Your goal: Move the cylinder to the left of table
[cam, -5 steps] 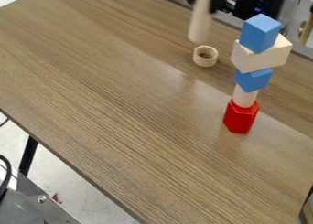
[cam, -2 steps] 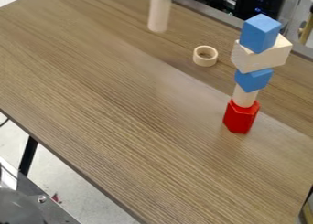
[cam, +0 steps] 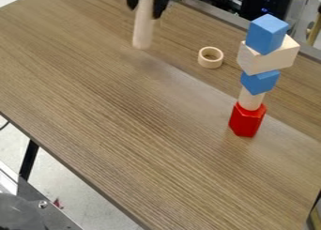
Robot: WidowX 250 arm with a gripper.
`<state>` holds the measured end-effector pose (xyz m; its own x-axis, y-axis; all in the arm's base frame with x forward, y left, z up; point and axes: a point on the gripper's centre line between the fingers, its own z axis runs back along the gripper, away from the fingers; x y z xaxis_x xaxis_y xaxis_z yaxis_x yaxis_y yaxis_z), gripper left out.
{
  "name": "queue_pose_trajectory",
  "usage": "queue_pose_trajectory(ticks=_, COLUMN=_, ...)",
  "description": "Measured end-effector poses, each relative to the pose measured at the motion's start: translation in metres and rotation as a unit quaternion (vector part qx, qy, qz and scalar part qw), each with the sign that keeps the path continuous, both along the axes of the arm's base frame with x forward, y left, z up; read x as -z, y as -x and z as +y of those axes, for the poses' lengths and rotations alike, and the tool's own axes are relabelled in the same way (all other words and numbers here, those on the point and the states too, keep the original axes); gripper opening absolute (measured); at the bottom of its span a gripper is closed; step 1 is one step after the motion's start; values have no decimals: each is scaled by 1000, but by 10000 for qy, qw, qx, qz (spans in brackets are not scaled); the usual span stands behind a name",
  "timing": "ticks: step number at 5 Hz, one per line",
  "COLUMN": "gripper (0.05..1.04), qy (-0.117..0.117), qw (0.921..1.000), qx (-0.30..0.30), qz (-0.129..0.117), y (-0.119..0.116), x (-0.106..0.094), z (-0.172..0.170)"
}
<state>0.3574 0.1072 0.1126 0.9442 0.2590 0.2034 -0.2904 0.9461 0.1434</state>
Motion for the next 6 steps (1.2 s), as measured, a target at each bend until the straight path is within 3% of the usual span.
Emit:
queue_pose_trajectory(ticks=2, gripper=582, qy=-18, qw=10000, qx=-2, qz=-74, y=9, x=24, z=5)
queue_pose_trajectory(ticks=3, gripper=652, qy=104, qw=9993, qx=-68, qz=-344, y=16, x=27, z=10)
queue_pose_trajectory(ticks=4, gripper=948, qy=93, qw=9992, qx=-93, qz=-383, y=21, x=31, z=14)
queue_pose_trajectory(ticks=5, gripper=1003, qy=65, qw=9988, qx=-98, qz=-479, y=24, x=23, z=14)
queue_pose_trajectory(ticks=6, gripper=999, qy=19, qw=9978, qx=-165, qz=-649, y=27, x=1, z=14)
